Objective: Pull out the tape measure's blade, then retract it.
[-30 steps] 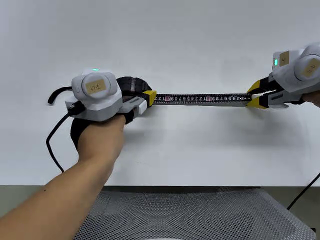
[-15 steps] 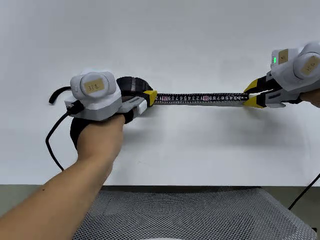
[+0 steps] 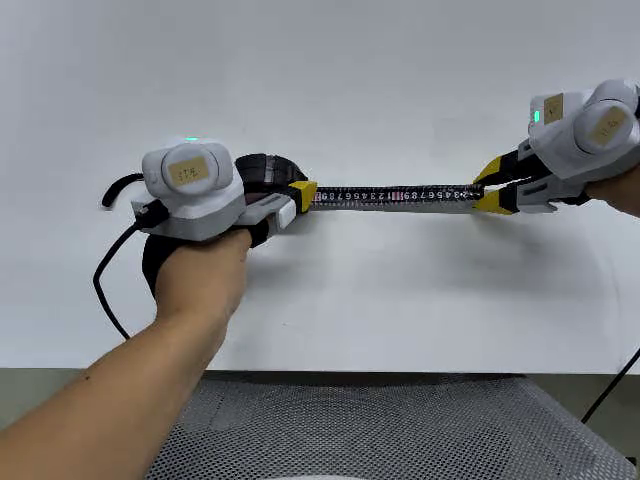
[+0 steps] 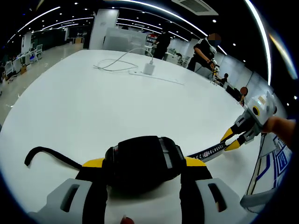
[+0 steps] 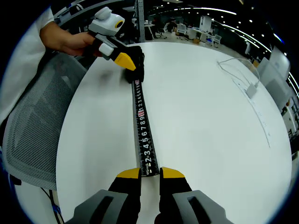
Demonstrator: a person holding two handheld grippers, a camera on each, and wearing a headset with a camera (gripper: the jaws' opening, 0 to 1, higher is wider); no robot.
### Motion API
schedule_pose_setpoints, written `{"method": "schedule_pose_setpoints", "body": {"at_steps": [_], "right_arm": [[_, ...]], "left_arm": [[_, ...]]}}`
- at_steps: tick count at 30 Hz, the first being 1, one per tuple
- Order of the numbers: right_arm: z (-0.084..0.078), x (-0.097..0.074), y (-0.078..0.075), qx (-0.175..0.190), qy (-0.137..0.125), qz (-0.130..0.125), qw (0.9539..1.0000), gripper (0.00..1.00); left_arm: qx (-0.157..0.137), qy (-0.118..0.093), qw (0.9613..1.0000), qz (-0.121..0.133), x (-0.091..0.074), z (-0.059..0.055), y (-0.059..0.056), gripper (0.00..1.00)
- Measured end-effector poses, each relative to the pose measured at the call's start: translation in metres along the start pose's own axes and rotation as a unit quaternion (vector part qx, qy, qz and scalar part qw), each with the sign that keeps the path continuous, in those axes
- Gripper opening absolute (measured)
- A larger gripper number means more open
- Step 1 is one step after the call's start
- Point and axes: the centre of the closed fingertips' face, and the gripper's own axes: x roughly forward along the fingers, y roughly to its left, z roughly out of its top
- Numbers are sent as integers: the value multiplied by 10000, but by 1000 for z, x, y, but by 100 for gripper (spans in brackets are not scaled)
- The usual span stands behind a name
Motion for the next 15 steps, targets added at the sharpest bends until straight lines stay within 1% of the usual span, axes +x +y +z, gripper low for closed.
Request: {"method": "schedule_pose_setpoints", "body": {"at_steps": [15], "right_arm": [[20,11,3,-27,-184,81,9998,11]], "left_arm": [[-47,-19,10000,-39,0,0,0,59]]}}
